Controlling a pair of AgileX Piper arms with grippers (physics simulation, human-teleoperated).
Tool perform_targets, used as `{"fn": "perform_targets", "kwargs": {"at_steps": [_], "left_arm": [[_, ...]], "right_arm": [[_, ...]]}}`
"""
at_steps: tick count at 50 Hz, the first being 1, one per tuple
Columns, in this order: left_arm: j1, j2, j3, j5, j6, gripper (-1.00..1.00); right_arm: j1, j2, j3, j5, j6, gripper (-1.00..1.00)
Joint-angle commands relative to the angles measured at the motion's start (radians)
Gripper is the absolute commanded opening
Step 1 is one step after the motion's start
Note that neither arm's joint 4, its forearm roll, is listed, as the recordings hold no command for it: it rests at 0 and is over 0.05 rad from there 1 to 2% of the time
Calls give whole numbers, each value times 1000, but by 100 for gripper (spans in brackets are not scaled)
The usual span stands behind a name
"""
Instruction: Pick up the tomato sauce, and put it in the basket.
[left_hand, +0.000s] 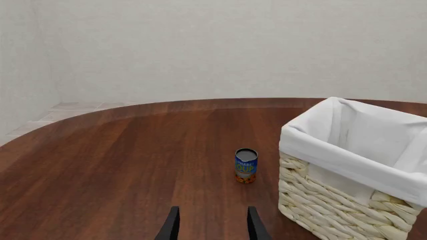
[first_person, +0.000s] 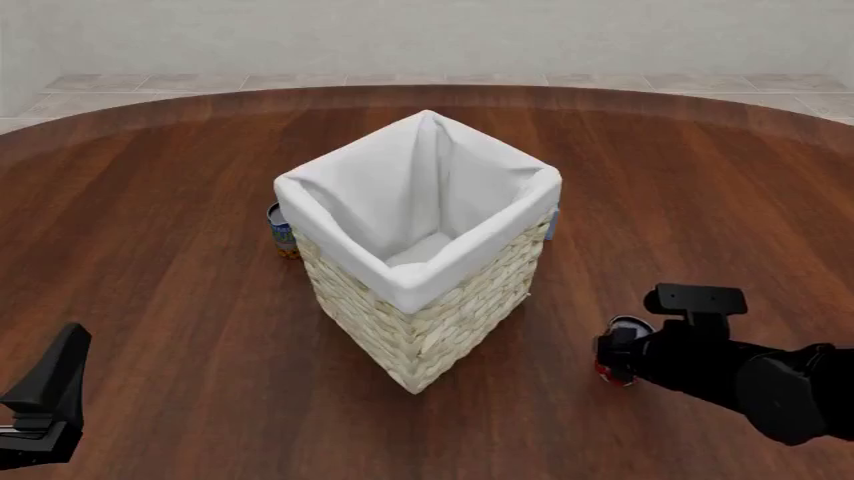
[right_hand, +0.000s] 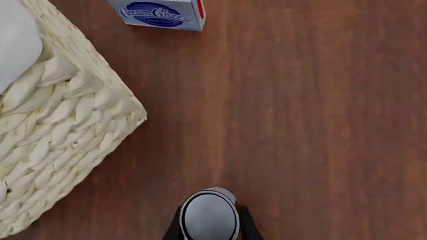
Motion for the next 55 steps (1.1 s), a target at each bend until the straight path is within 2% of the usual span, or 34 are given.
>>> {"fn": "perform_targets", "kwargs": {"at_steps": [1, 9, 14, 17, 30, 46, 47, 55], "left_arm": [[0, 0, 0, 0, 0, 100], [0, 0, 0, 0, 0, 100], [0, 0, 0, 0, 0, 100], [0, 0, 0, 0, 0, 100], [0, 0, 0, 0, 0, 100], [0, 0, 0, 0, 0, 100], [0, 0, 0, 0, 0, 100], [0, 0, 0, 0, 0, 100]], "right_arm": [[13, -15, 4, -6, 15, -100], [18, -47, -23, 41, 1, -100], [24, -73, -43, 73, -32, -100], [12, -85, -66, 96, -69, -100], [21, -139, -133, 189, -114, -100], [49, -203, -209, 280, -140, -100], [23, -221, -220, 288, -145, -100], [30, -247, -248, 322, -160, -100]]}}
